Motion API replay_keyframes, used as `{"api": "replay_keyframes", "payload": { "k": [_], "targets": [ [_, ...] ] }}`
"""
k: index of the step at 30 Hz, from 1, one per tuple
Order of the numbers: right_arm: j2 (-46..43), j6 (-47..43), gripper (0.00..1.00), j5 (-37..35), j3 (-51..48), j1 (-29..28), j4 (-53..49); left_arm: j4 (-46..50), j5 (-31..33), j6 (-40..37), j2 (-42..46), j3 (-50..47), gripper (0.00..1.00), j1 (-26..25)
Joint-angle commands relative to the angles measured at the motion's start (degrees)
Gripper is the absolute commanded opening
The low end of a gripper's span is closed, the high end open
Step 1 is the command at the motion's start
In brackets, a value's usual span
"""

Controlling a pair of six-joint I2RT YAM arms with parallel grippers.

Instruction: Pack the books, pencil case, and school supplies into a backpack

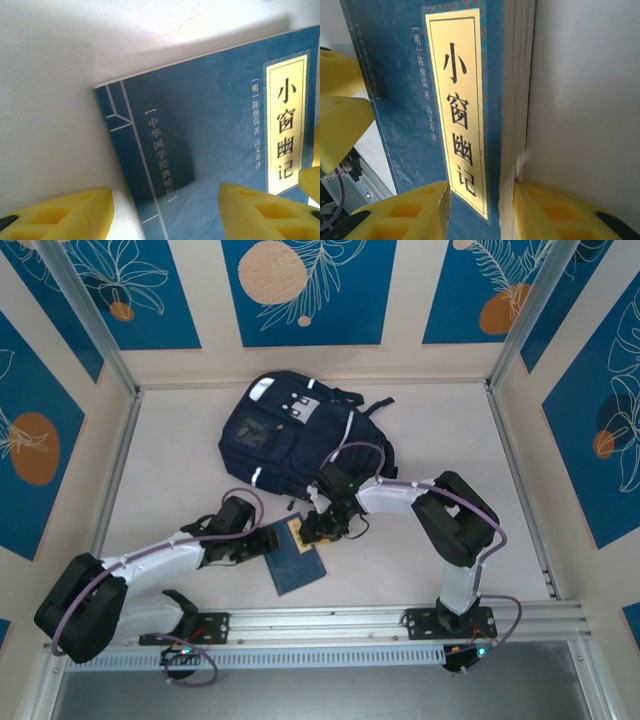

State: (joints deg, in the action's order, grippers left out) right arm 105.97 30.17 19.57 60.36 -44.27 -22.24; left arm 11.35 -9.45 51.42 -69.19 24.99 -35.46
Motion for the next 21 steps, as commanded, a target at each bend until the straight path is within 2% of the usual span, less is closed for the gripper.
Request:
{"api": "replay_keyframes", "payload": {
  "k": [1, 6, 14, 21],
  "targets": [
    [1.5, -0.9, 0.38, 4.1, 2.3, -1.1, -1.7, -6.8, -4.7, 0.6, -3.0, -2.0, 0.58, -0.5],
    [-0.2, 0.1, 0.37, 4.9, 1.7, -0.6, -1.0, -7.2, -5.1, 0.6, -3.7, -2.2, 0.57, -0.4],
    [-3.9, 1.3, 0.29, 7.1, 0.4, 0.4, -1.1, -7.8, -5.3, 0.3, -4.7, -2.5, 0.57, -0.4],
    [-3.6, 4.4, 0.09, 11.2, -1.4, 1.1, 3.4, -8.1, -5.6, 0.1, -5.1, -2.4, 0.56, -0.4]
  ]
}}
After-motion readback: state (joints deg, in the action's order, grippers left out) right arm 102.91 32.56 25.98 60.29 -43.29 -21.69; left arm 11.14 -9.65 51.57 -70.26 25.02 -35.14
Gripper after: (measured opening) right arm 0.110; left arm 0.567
